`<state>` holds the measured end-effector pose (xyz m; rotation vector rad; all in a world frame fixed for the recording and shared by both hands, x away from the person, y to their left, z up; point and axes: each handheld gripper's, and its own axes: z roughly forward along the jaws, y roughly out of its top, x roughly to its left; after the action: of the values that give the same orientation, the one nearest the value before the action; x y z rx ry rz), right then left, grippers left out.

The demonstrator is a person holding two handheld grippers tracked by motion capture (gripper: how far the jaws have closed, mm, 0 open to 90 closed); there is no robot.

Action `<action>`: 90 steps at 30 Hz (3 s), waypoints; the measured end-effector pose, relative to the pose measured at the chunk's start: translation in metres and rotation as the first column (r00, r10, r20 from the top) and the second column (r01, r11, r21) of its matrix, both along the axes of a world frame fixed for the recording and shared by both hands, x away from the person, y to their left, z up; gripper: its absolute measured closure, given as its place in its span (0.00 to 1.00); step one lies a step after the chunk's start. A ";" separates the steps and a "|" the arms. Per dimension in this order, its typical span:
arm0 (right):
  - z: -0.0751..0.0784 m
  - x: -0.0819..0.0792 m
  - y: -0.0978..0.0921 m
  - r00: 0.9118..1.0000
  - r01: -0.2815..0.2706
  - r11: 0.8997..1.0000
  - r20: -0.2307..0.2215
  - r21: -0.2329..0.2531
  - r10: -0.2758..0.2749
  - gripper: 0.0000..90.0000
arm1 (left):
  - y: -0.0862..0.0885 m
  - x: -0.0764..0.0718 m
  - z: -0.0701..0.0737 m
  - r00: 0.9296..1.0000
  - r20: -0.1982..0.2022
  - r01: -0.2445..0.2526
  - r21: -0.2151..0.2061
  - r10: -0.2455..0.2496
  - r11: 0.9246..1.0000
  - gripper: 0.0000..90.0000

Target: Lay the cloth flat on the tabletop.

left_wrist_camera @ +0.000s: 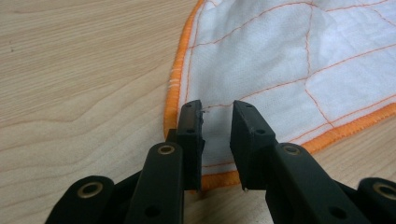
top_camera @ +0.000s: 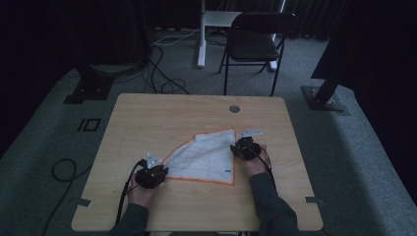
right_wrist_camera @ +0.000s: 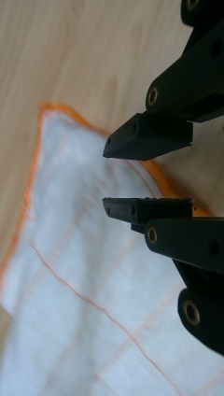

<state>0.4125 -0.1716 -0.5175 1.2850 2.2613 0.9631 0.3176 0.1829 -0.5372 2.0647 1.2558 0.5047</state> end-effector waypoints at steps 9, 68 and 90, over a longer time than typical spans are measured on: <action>-0.014 -0.020 0.011 0.998 -0.053 0.999 -0.018 -0.006 0.053 0.76 | -0.001 -0.003 0.000 1.000 -0.001 0.014 -0.006 -0.014 1.000 0.81; -0.022 -0.050 -0.005 1.000 -0.024 0.999 0.011 -0.026 0.024 0.76 | -0.054 0.112 0.005 1.000 -0.015 -0.013 0.065 0.014 0.998 0.89; -0.022 -0.051 -0.005 1.000 -0.026 0.999 0.010 -0.028 0.026 0.77 | -0.023 0.100 0.007 0.992 -0.014 -0.125 0.053 0.126 0.991 0.89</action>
<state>0.3618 -0.1766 -0.5393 1.2393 2.2811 0.9421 0.4175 0.1596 -0.5304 2.0452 1.4033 0.5827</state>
